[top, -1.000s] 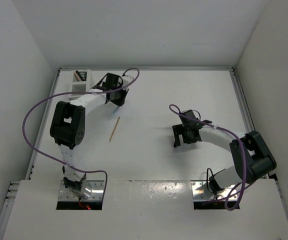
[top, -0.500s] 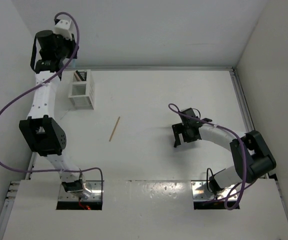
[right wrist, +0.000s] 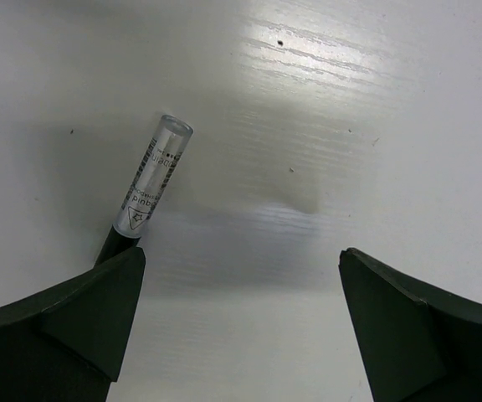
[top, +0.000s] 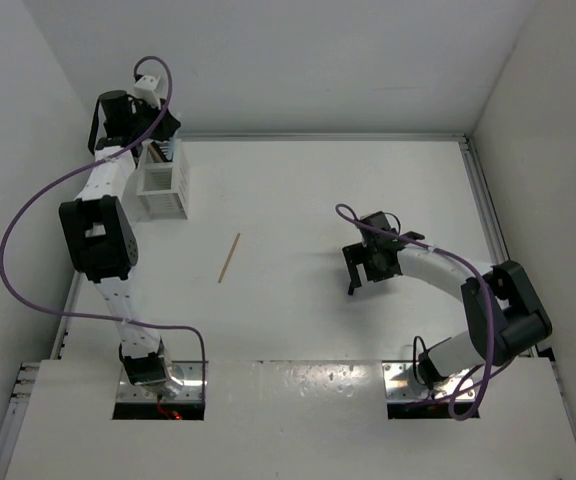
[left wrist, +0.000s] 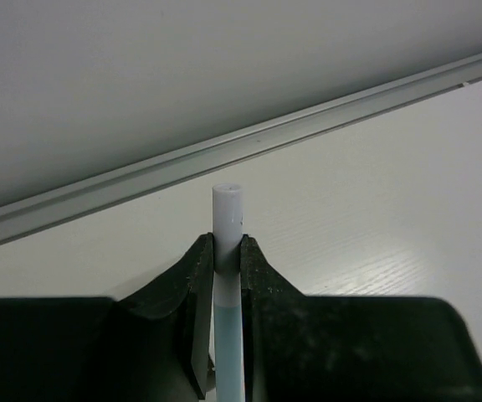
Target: Organize the makeup
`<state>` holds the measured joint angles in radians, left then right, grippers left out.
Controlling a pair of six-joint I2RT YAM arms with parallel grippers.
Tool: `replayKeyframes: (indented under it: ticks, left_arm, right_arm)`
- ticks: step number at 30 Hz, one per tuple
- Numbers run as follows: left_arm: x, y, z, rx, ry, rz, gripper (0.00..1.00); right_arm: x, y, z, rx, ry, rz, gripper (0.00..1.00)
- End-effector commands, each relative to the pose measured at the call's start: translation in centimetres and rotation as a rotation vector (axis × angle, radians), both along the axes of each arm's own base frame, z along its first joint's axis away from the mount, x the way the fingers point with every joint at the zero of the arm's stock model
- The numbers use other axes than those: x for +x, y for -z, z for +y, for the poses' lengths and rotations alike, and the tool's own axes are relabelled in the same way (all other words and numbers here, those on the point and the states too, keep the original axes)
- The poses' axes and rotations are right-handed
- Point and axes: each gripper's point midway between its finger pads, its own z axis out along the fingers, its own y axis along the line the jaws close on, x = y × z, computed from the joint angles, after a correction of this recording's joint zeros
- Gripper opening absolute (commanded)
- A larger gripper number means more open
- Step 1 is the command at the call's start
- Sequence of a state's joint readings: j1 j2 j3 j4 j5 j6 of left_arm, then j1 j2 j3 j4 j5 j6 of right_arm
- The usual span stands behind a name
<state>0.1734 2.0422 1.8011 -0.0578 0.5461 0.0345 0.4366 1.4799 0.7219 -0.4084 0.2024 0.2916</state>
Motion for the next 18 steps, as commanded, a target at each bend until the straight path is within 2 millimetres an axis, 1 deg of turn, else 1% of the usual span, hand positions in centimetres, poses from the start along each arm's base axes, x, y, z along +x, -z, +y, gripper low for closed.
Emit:
replayKeyframes:
  ticks: [1,4,6,7,8,9,12,13,14,15,16,17,18]
  left_arm:
    - [1.3,-3.8,2.0,0.015,-0.01,-0.142,0.0]
    - [1.3,-3.3,2.1,0.034,-0.005,-0.139,0.0]
    - [1.2,-2.2,2.1,0.038,-0.003,-0.125,0.0]
    - [1.2,-2.2,2.1,0.038,-0.003,-0.125,0.0]
    - [1.2,-1.9,2.7,0.048,-0.011,-0.129,0.0]
    - [1.2,-1.9,2.7,0.048,-0.011,-0.129,0.0]
    - [1.6,-0.6,2.9,0.056,-0.008,-0.123,0.0]
    - [1.6,-0.6,2.9,0.057,-0.008,-0.123,0.0]
    - [1.7,0.1,2.9,0.065,-0.006,-0.12,0.0]
    - [1.7,-0.2,2.8,0.065,0.004,-0.132,0.0]
    - [1.9,0.4,2.9,0.075,0.008,-0.129,0.0]
    - [2.0,0.1,2.9,0.089,0.01,-0.145,0.0]
    - [2.2,0.4,3.0,0.09,0.01,-0.149,0.0]
  right_arm:
    - [0.5,-1.6,0.0,-0.002,-0.008,-0.044,1.0]
    - [0.5,-1.7,-0.1,-0.008,-0.01,-0.056,1.0]
    - [0.6,-1.7,-0.1,-0.007,-0.004,-0.056,1.0]
    - [0.6,-1.8,-0.2,-0.007,-0.005,-0.059,1.0]
    - [0.7,-1.8,0.0,-0.002,-0.008,-0.062,1.0]
    - [0.8,-1.8,0.1,-0.002,-0.013,-0.058,1.0]
    - [0.9,-2.0,0.2,-0.002,-0.024,-0.054,1.0]
    - [1.1,-2.2,0.2,-0.004,-0.022,-0.06,1.0]
    - [1.1,-2.2,0.2,-0.005,-0.025,-0.06,1.0]
    - [1.1,-2.2,0.2,-0.006,-0.03,-0.058,1.0]
    - [1.1,-2.3,0.3,-0.006,-0.033,-0.059,1.0]
    - [1.1,-2.4,0.1,-0.007,-0.03,-0.059,1.0]
    - [1.1,-2.5,0.2,-0.007,-0.035,-0.057,1.0]
